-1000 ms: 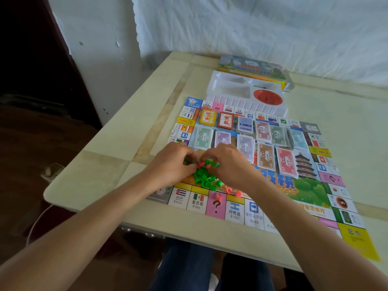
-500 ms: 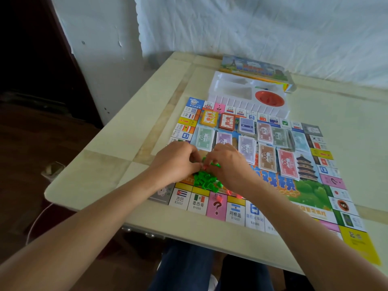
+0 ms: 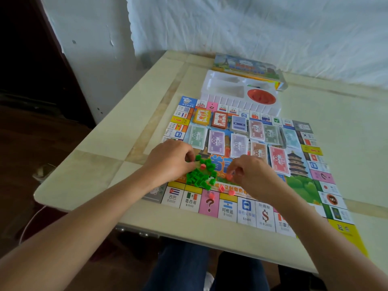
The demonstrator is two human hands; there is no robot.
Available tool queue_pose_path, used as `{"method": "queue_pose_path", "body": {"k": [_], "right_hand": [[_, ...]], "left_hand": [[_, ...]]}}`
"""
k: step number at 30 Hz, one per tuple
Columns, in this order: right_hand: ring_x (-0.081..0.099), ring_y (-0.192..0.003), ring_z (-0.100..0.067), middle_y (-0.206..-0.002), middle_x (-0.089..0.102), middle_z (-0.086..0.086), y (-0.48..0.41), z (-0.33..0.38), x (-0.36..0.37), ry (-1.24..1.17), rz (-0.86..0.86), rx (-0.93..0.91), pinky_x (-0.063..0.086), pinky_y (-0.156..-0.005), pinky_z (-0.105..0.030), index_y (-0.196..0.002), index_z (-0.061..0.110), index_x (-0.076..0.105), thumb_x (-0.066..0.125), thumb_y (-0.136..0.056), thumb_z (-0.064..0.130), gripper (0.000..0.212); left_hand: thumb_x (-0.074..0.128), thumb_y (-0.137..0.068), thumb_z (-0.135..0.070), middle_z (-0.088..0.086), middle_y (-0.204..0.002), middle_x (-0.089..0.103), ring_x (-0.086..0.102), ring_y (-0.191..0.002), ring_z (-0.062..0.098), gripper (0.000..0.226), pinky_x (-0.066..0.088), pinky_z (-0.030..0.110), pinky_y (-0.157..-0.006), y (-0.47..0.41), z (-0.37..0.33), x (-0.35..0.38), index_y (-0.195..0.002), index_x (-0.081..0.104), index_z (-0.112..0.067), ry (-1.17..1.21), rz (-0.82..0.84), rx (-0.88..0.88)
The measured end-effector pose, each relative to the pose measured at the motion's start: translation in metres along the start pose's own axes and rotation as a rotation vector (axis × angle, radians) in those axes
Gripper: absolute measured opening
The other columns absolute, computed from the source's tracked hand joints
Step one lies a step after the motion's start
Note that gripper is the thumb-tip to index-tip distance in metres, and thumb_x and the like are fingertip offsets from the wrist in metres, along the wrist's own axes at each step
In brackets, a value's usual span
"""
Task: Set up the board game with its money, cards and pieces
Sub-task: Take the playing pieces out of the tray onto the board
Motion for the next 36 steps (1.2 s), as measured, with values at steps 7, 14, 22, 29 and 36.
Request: {"method": "queue_pose_path", "body": {"k": [7,14,22,29,36], "right_hand": [[0.047,-0.097,-0.016,-0.094,0.051,0.002,-0.018,0.046,0.002,-0.031,-0.111,-0.203,0.041,-0.080,-0.030,-0.114,0.025,0.066,0.065,-0.088,0.025,0.026],[0.048,-0.098,-0.020,-0.093,0.052,0.000,-0.027,0.050,0.017,0.058,-0.147,-0.253,0.035,-0.074,-0.026,-0.102,0.017,0.071,0.060,-0.091,0.019,0.015],[0.055,-0.059,-0.006,-0.072,0.065,0.003,-0.005,-0.013,-0.017,-0.435,-0.189,0.024,0.044,-0.057,-0.013,-0.086,0.016,0.071,0.069,-0.084,0.010,0.007],[0.062,-0.070,-0.012,-0.078,0.067,0.003,0.016,-0.030,0.004,-0.321,-0.079,0.044,0.051,-0.066,-0.026,-0.090,0.019,0.072,0.069,-0.085,0.015,0.008],[0.048,-0.086,0.001,-0.107,0.047,0.011,0.014,-0.010,0.009,-0.310,-0.130,-0.057,0.037,-0.069,-0.009,-0.118,0.019,0.060,0.060,-0.091,0.023,0.028]], "left_hand": [[0.067,-0.084,-0.031,-0.015,-0.076,0.063,0.058,-0.072,0.002,0.006,0.043,0.021,-0.058,0.002,0.004,-0.006,-0.084,0.068,-0.025,0.040,-0.093,-0.031],[0.067,-0.086,-0.030,-0.018,-0.082,0.063,0.057,-0.076,-0.001,0.003,0.044,0.020,-0.063,0.007,0.012,-0.013,-0.088,0.068,-0.027,0.194,-0.164,-0.026],[0.071,-0.082,-0.032,-0.010,-0.094,0.061,0.050,-0.092,0.004,0.014,0.034,0.024,-0.081,0.008,-0.044,-0.002,-0.093,0.072,-0.023,0.270,-0.124,0.221],[0.067,-0.082,-0.043,-0.015,-0.113,0.059,0.042,-0.110,0.008,0.022,0.024,0.027,-0.084,0.001,-0.065,0.031,-0.100,0.072,-0.030,0.068,-0.002,0.272],[0.070,-0.084,-0.025,-0.011,-0.128,0.052,0.039,-0.123,0.003,0.022,0.028,0.028,-0.108,0.006,-0.033,0.009,-0.105,0.063,-0.023,0.275,0.036,0.257]]}}
Point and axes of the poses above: each hand's wrist, its own y-axis away from the middle knuckle, its own x-axis out of the palm, z = x × y, the point moved 6 cm from there along -y, towards the middle knuckle
